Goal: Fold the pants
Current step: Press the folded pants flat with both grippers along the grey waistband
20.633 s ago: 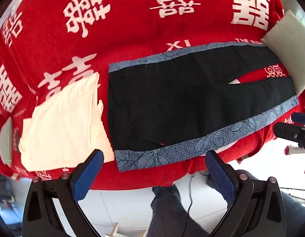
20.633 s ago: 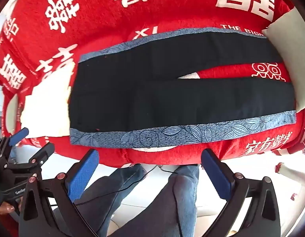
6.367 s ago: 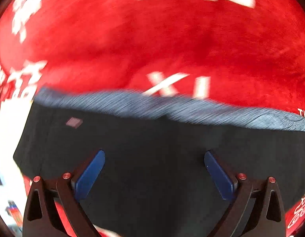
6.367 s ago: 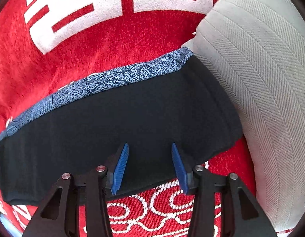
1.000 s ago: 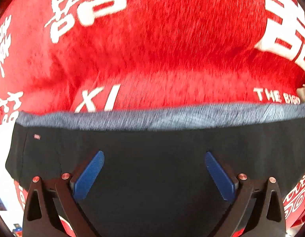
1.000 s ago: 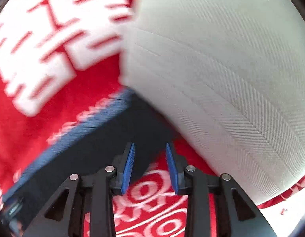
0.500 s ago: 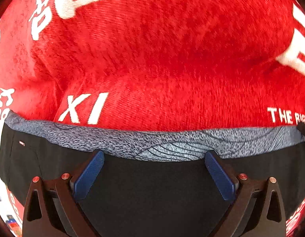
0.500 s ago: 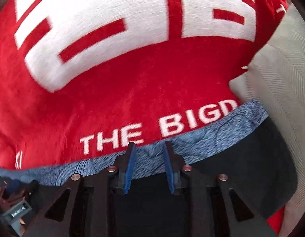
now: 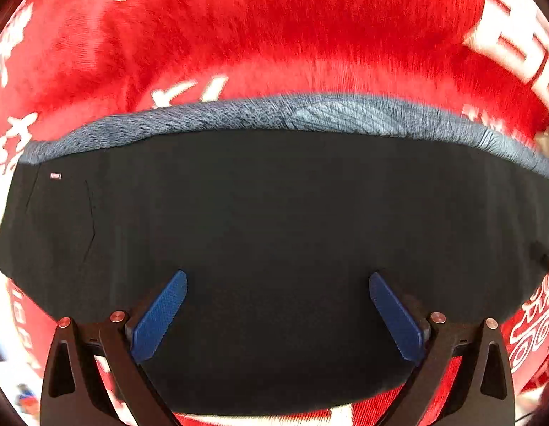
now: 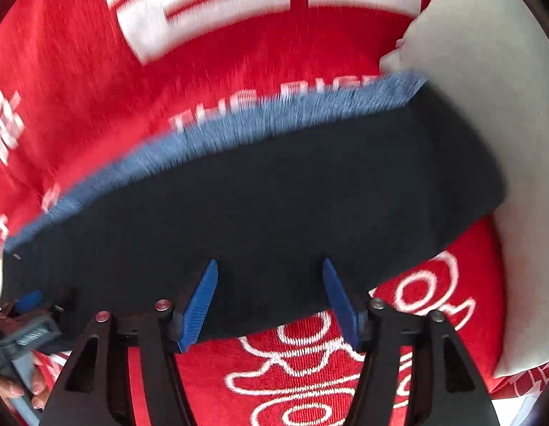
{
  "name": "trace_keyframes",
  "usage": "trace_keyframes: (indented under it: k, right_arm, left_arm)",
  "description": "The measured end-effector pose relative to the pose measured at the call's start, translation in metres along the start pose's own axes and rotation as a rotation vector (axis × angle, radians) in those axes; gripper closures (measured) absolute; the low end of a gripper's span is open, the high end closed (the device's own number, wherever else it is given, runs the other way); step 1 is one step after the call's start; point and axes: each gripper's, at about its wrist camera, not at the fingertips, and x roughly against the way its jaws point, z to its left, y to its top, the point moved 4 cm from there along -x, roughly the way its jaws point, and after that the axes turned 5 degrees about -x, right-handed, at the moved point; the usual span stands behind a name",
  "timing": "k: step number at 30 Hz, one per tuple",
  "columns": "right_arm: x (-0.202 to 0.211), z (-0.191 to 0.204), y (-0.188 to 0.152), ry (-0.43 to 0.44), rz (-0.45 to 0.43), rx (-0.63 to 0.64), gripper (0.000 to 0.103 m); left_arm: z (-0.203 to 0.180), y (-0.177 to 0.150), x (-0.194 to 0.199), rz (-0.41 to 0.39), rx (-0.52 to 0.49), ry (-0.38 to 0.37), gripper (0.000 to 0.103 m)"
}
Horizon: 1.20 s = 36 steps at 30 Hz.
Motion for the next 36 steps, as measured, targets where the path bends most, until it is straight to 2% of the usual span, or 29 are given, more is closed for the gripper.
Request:
trace_keyframes:
  k: [1, 4, 21, 29, 36]
  right_arm:
    - [0.001, 0.003, -0.001, -0.001, -0.039, 0.013, 0.032]
    - [-0.004, 0.012, 0.000, -0.020, -0.023, 0.042, 0.025]
    - [-0.011, 0.008, 0.012, 0.010, -0.012, 0.000, 0.024]
    - [-0.004, -0.004, 0.012, 0.098, -0.009, -0.052, 0.024]
    - [0.002, -0.014, 0.009, 0.186, -0.045, -0.076, 0.023]
  left_arm:
    - [-0.002, 0.000, 0.001, -0.010, -0.012, 0.009, 0.000]
    - [-0.005, -0.002, 0.001, 0.000, -0.003, 0.003, 0.000]
    - [-0.003, 0.006, 0.000, 0.009, 0.004, 0.004, 0.000]
    - [0.003, 0.006, -0.005, 0.008, 0.003, 0.013, 0.000]
    - [0.003, 0.006, -0.007, 0.006, -0.001, 0.013, 0.000]
